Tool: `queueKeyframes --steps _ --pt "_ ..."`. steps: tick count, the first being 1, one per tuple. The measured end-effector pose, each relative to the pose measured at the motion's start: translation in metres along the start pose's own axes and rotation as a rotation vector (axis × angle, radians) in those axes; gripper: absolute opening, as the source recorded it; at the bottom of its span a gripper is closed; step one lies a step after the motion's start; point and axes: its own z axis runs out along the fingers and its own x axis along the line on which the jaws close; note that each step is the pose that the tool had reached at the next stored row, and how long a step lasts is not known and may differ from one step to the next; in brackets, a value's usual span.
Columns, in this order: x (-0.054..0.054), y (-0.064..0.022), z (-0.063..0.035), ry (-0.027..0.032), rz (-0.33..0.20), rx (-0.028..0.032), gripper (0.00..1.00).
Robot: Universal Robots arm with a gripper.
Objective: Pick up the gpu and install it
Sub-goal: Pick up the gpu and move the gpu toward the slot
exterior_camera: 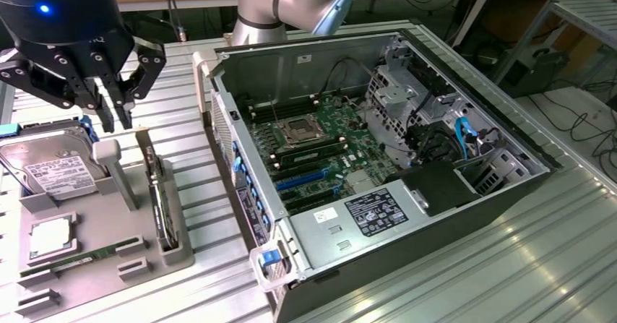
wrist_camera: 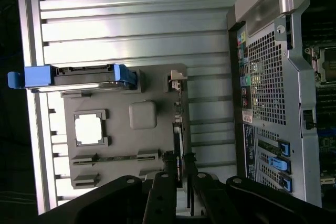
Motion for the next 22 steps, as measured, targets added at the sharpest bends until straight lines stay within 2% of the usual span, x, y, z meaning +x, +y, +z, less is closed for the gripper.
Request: queueKeyframes --steps 3,4,7,9,10,11,12,17,22 --pt "0.000 0.0000 0.0000 0.0000 0.000 0.0000 0.36" --pt "0.000 0.0000 0.0000 0.0000 0.000 0.0000 0.36" --pt "0.000 0.0000 0.0000 0.0000 0.000 0.0000 0.54" --pt "0.000 -0.0001 0.0012 0.0000 -0.003 -0.0003 0.54" --pt "0.000 -0.0002 0.0028 0.0004 -0.006 -0.0003 0.60" --pt "0.000 -0.0002 0.0045 0.0012 -0.010 -0.0003 0.60" --pt "0.000 -0.0003 0.0057 0.0017 -0.013 -0.0001 0.66" --pt "0.000 -0.0027 0.0154 0.0024 -0.024 0.0001 0.66" --pt "0.000 -0.0029 0.0180 0.0024 -0.025 0.0016 0.66"
